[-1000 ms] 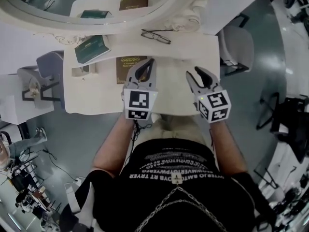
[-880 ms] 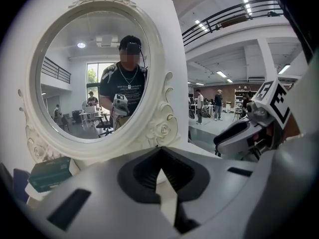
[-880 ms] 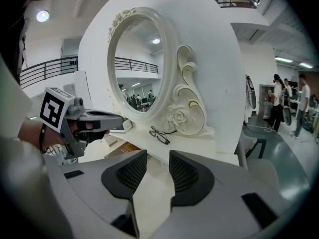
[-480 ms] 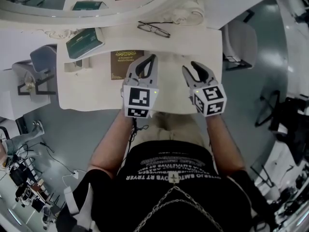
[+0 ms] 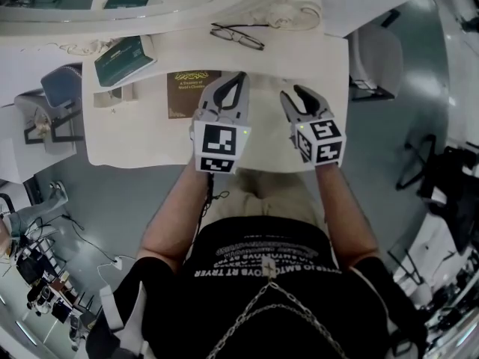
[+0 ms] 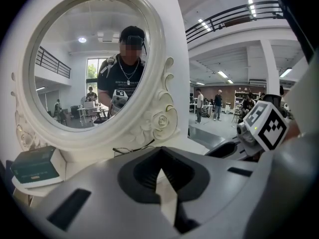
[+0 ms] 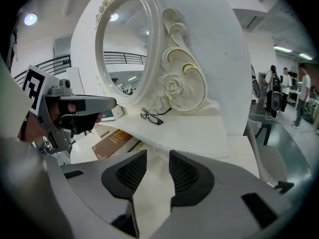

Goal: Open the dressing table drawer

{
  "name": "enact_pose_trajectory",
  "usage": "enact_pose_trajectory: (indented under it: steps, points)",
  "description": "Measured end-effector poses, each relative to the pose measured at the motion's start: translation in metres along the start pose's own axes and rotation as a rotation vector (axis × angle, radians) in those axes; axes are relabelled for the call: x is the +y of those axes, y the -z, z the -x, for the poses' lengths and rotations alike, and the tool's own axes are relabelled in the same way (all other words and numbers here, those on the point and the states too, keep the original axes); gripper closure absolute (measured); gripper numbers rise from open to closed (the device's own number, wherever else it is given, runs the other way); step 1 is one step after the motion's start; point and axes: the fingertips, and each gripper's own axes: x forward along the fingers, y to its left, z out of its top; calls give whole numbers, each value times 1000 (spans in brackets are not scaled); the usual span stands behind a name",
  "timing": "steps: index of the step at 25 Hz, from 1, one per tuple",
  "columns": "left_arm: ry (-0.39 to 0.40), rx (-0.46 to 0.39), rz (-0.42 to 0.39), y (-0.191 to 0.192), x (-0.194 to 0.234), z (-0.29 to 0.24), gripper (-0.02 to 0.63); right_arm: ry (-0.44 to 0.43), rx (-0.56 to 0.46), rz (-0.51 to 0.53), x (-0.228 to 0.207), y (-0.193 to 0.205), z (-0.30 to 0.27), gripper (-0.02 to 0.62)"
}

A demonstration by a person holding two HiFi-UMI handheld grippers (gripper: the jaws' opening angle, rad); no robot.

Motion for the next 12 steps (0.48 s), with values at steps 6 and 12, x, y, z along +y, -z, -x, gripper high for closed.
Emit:
enact_pose_trajectory:
  steps: [6, 12]
  points:
    - [7, -2, 16, 3, -4, -11, 602, 20, 28, -16, -11, 15, -17, 474]
    - [18, 3, 22, 6, -11, -15, 603, 29, 39, -39, -19, 25, -35, 474]
